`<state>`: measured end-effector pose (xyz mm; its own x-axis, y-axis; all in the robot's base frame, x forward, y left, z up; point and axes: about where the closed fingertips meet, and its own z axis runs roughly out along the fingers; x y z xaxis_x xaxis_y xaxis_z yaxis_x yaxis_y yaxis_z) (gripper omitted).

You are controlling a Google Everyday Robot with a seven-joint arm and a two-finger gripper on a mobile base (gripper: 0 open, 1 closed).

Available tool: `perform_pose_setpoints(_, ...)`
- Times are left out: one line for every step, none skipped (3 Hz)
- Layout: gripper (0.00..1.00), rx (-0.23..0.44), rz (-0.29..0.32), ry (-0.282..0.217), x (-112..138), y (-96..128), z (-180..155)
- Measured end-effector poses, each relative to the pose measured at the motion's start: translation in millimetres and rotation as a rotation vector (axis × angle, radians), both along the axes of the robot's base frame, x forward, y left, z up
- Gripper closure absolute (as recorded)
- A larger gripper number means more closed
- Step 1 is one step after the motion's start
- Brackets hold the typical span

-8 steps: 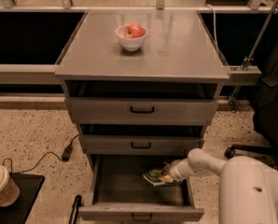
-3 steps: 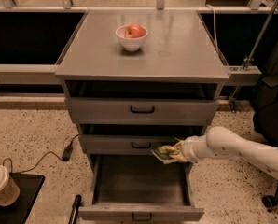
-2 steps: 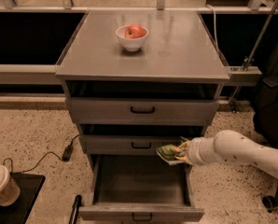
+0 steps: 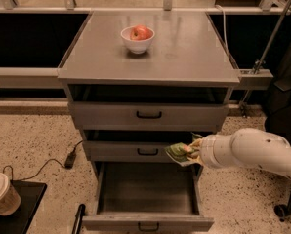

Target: Pick green jalapeno chip bag from bottom drawer and place on counter

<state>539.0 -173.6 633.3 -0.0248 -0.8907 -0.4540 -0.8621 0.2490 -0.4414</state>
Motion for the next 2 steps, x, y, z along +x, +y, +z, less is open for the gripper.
perform_pose_setpoints(1.0,0.0,0.0,0.0,0.0,0.0,0.1)
perform_pose_setpoints(1.0,-0.046,0.038,-0.067,4.4,11.7,42.0)
